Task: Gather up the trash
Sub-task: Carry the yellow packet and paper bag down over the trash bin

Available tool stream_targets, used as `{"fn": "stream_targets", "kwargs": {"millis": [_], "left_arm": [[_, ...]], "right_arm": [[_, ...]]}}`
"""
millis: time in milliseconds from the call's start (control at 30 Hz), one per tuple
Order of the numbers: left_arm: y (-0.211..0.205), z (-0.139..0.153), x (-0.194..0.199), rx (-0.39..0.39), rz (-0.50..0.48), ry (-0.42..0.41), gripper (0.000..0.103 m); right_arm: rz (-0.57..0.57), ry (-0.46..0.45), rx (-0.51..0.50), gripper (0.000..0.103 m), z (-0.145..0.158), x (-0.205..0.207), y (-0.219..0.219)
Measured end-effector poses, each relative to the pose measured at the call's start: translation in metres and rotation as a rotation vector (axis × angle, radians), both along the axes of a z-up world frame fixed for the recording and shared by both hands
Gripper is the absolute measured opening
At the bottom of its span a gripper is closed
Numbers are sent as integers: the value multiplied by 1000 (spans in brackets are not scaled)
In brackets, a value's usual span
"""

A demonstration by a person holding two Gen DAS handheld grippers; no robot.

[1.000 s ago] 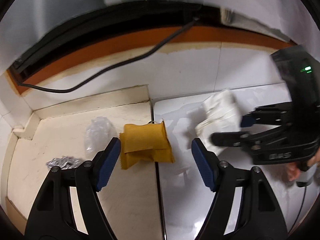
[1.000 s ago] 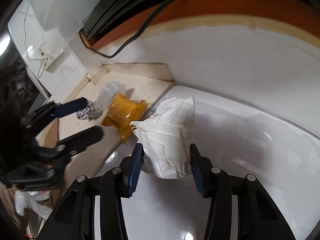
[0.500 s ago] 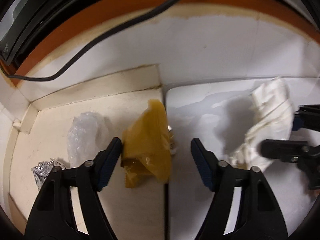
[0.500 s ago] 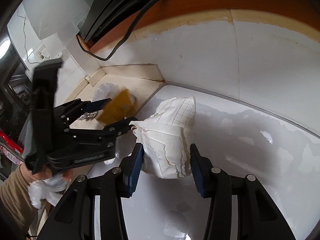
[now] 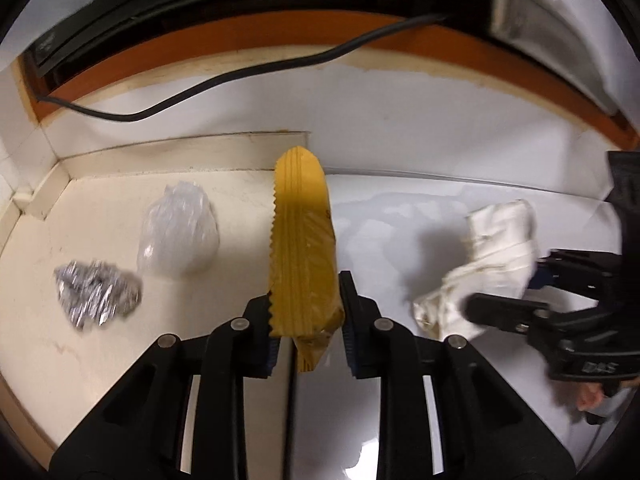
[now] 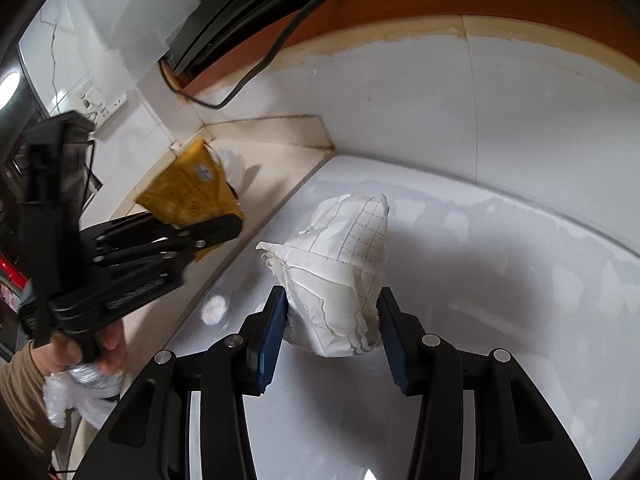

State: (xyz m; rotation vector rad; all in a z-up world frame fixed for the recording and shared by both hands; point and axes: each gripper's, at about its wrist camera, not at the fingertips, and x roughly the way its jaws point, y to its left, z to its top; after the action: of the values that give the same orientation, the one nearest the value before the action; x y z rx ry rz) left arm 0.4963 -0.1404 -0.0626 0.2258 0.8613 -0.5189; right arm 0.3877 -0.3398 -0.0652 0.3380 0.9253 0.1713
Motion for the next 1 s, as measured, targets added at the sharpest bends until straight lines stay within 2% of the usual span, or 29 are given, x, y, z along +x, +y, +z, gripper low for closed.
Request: {"fn": "stream_targets", "kwargs": {"millis": [233, 400, 600, 800, 833, 1000], "left_arm": [[39, 36, -88, -33, -5, 16, 22], [61, 58, -174, -43, -1, 10, 22], [89, 72, -279, -51, 13, -28, 22], [111, 62, -365, -56, 49, -62, 22], [114, 57, -375, -59, 56, -56, 22], [129, 23, -414, -58, 101, -17, 22]], "right_arm": [[23, -29, 41, 44, 20, -71, 25], [35, -73, 97, 44, 35, -136, 49], [44, -127, 152, 44, 48, -216, 89], [77, -156, 117, 44, 47, -287, 133], [90, -121, 110, 44, 44, -294, 140], [140, -83, 40, 44, 18, -332, 174]]}}
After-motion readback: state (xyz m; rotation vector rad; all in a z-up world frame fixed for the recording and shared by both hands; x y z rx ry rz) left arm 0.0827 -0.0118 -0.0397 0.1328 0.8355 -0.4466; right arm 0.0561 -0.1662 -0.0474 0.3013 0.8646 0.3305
